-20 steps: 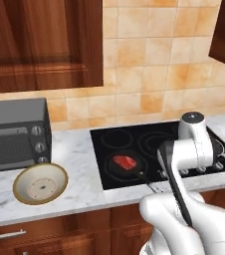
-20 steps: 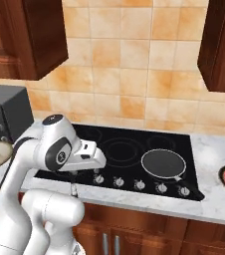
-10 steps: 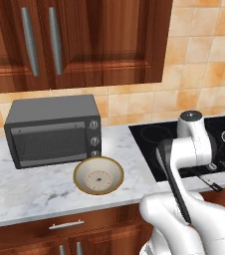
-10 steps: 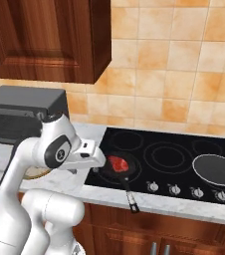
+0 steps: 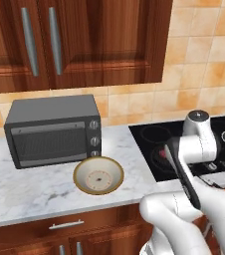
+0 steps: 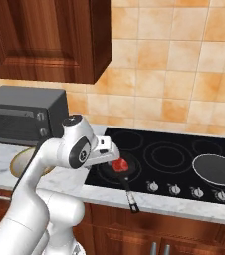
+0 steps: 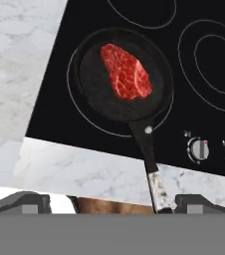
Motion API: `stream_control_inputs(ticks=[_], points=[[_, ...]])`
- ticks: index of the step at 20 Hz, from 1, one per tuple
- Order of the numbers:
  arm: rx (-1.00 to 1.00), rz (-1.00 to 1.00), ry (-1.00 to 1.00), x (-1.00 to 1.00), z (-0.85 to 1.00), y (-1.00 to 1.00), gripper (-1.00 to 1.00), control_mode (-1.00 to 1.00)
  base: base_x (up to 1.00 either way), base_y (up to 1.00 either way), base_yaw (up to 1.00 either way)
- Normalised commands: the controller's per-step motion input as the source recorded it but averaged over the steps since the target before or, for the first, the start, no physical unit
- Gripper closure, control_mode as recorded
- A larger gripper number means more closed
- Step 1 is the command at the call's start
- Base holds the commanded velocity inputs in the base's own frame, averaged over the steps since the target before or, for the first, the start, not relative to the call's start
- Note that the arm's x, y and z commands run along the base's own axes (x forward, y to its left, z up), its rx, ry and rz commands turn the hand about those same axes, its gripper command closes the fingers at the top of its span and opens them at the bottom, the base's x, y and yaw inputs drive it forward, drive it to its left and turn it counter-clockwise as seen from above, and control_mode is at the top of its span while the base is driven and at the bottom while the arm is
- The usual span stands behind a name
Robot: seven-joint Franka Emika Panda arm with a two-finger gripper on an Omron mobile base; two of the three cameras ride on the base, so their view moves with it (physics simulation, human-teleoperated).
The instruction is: Place one of the steaks on the plate and the other in the bowl. Then place the bowl in the fridge.
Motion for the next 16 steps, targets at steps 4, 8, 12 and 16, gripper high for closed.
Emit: stream_control_inputs(ticks=[4, 8, 12, 16], points=[[0.07, 0.0, 0.12, 0.95, 0.0, 0.24, -1.0, -1.0, 0.0, 0.0, 0.0], [0.06, -0.01, 0.24, 0.71, 0.0, -0.08, -1.0, -1.0, 0.0, 0.0, 0.0], [0.02, 0.03, 0.0, 0.29, -0.06, -0.3, -1.0, -1.0, 0.0, 0.0, 0.0], [0.03, 0.2, 0.05, 0.33, -0.35, -0.22, -1.0, -1.0, 0.0, 0.0, 0.0]])
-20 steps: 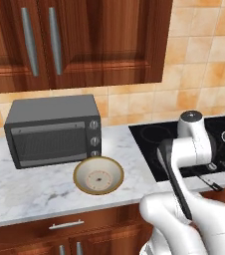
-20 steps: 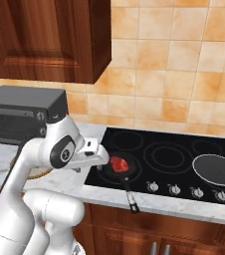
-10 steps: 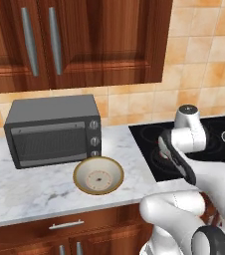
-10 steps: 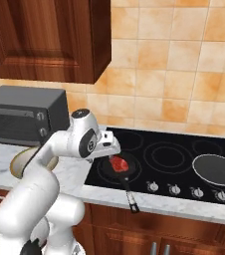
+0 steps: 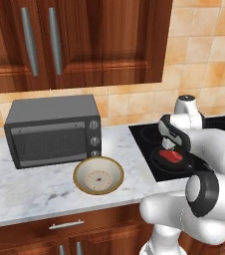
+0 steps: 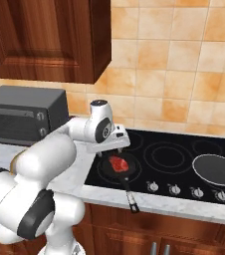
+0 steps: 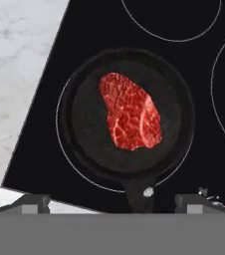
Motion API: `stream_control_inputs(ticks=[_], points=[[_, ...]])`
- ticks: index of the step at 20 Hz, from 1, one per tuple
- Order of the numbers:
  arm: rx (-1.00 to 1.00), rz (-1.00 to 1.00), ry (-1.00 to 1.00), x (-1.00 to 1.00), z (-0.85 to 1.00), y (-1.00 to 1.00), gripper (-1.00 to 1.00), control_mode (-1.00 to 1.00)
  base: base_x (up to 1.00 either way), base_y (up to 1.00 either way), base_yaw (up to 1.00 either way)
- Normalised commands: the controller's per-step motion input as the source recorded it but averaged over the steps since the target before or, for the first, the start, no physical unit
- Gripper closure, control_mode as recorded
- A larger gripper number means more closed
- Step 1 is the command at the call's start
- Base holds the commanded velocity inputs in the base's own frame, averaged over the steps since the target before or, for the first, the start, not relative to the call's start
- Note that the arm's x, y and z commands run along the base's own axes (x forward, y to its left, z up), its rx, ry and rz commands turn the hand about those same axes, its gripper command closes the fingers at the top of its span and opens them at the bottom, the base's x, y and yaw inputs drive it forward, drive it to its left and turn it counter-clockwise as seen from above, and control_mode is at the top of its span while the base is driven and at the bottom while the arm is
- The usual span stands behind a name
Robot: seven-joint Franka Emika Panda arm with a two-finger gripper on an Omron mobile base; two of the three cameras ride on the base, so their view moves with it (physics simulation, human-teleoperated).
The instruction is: Place one of the steaks on the plate and the other in the bowl. Then place the bowl in the fridge.
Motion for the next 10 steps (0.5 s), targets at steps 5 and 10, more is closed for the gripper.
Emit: stream_control_inputs(ticks=[5, 10], points=[[0.02, 0.31, 0.17, 0.45, -0.64, -0.01, -1.0, -1.0, 0.0, 0.0, 0.0], [0.0, 0.21, 0.17, 0.56, -0.37, 0.0, -1.0, -1.0, 0.0, 0.0, 0.0]])
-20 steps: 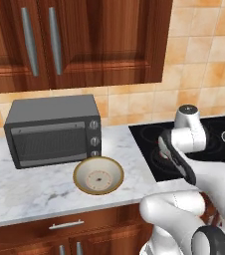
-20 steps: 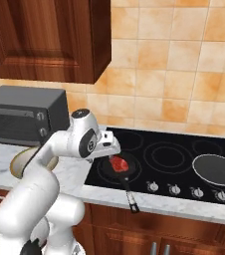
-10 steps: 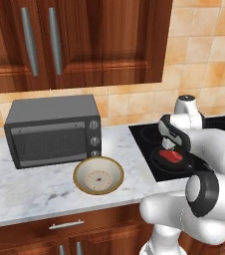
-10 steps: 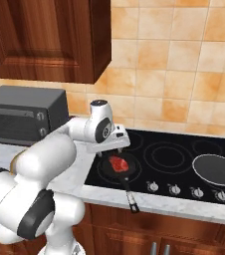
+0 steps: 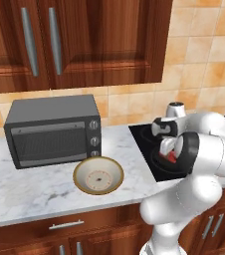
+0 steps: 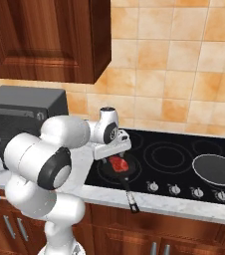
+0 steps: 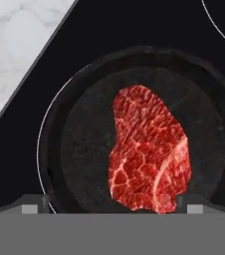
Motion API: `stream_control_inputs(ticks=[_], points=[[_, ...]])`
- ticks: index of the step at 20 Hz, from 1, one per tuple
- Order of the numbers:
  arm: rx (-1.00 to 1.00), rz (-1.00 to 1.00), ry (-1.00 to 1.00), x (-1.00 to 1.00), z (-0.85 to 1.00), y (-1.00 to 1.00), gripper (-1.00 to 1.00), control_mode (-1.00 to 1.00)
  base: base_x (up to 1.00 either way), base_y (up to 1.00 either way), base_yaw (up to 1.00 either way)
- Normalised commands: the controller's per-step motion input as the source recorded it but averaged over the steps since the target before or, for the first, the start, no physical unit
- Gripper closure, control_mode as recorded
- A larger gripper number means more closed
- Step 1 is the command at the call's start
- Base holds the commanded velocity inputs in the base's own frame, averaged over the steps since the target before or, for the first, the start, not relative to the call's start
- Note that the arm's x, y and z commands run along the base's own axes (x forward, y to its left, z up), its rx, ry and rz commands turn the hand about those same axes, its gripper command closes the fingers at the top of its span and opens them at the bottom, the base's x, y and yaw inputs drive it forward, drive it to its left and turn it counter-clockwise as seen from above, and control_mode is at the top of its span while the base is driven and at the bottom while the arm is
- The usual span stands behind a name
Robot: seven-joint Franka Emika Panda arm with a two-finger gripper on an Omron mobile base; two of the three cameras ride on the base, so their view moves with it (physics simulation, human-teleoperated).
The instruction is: Place one of the steaks on the plate and the other in the bowl. Then place the bowl in the fridge.
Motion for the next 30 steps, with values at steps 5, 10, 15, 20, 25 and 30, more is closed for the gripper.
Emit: stream_control_inputs(ticks=[5, 10, 15, 20, 25, 30], points=[[0.01, 0.14, 0.05, 0.28, -0.2, 0.02, -1.0, -1.0, 0.0, 0.0, 0.0], [0.07, 0.11, 0.01, 0.03, -0.38, 0.02, -1.0, -1.0, 0.0, 0.0, 0.0], [0.06, 0.09, 0.0, 0.11, -0.28, 0.01, -1.0, -1.0, 0.0, 0.0, 0.0], [0.03, 0.09, 0.0, 0.09, -0.27, 0.0, -1.0, -1.0, 0.0, 0.0, 0.0], [0.0, 0.04, -0.06, 0.01, -0.17, 0.0, -1.0, -1.0, 0.0, 0.0, 0.0], [0.0, 0.0, -0.17, 0.29, -0.2, 0.0, -1.0, -1.0, 0.0, 0.0, 0.0]])
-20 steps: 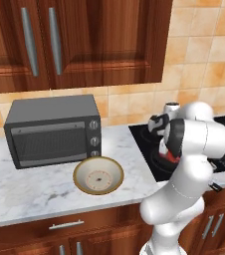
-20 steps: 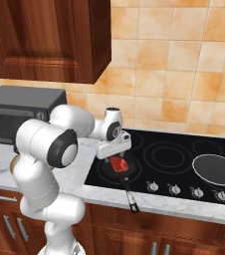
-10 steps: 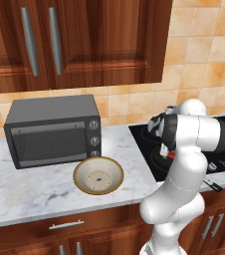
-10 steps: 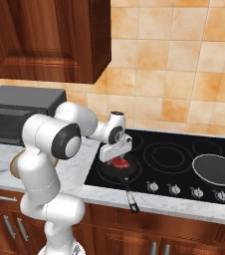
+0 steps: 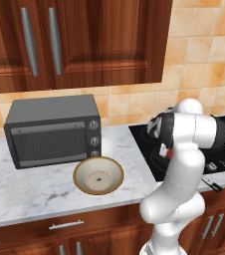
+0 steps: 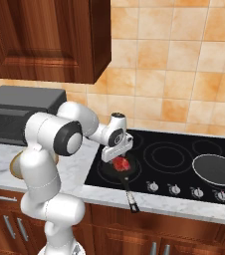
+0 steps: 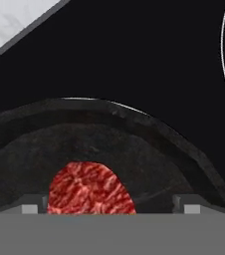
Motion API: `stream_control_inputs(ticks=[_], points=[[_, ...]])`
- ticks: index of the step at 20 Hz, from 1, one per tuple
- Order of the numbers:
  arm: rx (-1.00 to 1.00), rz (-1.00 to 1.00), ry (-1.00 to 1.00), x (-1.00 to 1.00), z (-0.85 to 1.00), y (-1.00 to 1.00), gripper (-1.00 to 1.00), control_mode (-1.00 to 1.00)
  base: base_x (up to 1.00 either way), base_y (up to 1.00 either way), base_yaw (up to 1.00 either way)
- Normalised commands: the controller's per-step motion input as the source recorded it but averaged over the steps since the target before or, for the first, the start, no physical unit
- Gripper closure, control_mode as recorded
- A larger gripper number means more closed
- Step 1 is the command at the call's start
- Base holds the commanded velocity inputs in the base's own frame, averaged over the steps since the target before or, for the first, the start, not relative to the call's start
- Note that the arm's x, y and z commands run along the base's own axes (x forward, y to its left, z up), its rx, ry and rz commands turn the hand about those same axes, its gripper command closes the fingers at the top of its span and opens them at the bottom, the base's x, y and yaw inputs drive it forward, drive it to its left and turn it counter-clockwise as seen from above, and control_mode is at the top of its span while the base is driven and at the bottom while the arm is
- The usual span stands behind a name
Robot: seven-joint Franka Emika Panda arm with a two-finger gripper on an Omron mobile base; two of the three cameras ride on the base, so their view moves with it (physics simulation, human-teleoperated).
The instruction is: Place one of the steaks on the plate and the other in the bowl. Then place the bowl in the fridge.
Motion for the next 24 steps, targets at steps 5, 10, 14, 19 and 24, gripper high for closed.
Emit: stream_control_inputs(ticks=[5, 10, 14, 19, 24], points=[[0.0, 0.0, -0.18, 0.1, -0.17, 0.0, -1.0, -1.0, 0.0, 0.0, 0.0], [0.0, 0.0, -0.06, 0.0, 0.0, 0.05, 1.0, -1.0, 0.0, 0.0, 0.0], [-0.04, 0.0, 0.08, 0.0, 0.1, 0.03, 1.0, -1.0, 0.0, 0.0, 0.0], [-0.12, -0.05, 0.27, -0.11, 0.79, 0.16, 1.0, -1.0, 0.0, 0.0, 0.0], [0.03, -0.1, 0.08, -0.61, 0.84, 0.3, 1.0, -1.0, 0.0, 0.0, 0.0]])
